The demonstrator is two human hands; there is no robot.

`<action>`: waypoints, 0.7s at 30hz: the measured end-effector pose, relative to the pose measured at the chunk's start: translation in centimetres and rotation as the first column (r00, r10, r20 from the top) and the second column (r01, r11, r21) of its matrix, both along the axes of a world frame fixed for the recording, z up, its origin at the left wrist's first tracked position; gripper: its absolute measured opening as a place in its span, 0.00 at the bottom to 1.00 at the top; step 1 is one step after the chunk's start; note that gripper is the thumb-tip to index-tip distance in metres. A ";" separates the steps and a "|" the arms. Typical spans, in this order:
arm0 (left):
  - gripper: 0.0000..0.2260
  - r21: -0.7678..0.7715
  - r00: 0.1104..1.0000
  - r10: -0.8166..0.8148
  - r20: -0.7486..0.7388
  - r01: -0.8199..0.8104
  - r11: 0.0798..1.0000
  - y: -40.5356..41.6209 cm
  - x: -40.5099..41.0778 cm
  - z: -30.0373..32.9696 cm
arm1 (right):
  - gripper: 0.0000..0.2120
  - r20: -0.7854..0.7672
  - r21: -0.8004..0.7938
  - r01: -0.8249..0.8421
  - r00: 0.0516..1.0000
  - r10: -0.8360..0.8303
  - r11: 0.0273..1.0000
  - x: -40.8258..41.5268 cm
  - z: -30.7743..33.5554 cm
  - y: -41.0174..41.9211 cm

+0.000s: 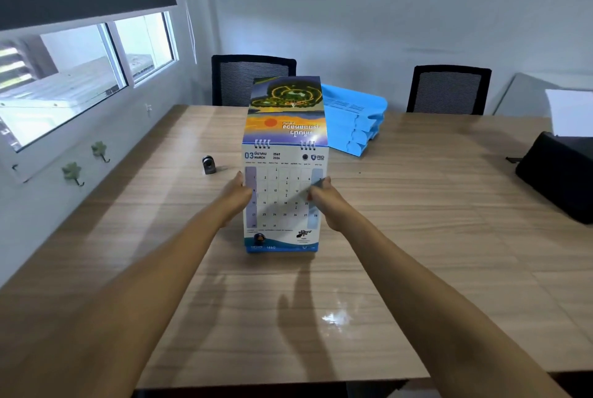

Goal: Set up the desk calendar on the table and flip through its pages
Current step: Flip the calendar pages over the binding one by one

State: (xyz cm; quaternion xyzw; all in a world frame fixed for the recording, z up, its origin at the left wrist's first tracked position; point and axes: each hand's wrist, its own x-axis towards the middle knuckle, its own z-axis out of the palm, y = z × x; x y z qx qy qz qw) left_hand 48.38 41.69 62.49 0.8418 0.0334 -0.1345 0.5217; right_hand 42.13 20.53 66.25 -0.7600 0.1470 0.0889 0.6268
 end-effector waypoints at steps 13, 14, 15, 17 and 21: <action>0.06 0.166 0.967 0.157 0.202 -0.191 0.967 -1.1 -4.9 6.8 | 0.10 0.088 -0.128 0.196 0.979 -0.186 0.972 -2.1 2.1 -0.2; 0.05 0.141 0.959 0.182 0.218 -0.215 0.966 -0.8 -5.1 7.2 | 0.10 0.090 -0.122 0.218 0.974 -0.208 0.968 -2.1 2.1 -0.4; 0.05 0.105 0.956 0.203 0.211 -0.229 0.968 -0.5 -5.2 7.6 | 0.07 0.091 -0.107 0.236 0.970 -0.226 0.966 -2.3 2.3 -0.6; 0.06 -0.023 0.962 0.241 0.132 -0.240 0.970 -0.1 -5.2 8.5 | 0.07 0.073 -0.068 0.277 0.959 -0.272 0.958 -2.4 3.0 -1.3; 0.04 -0.366 0.973 0.213 -0.089 -0.231 0.902 0.2 -5.8 10.7 | 0.14 0.066 0.131 0.270 0.958 -0.280 0.954 -3.0 5.4 -2.8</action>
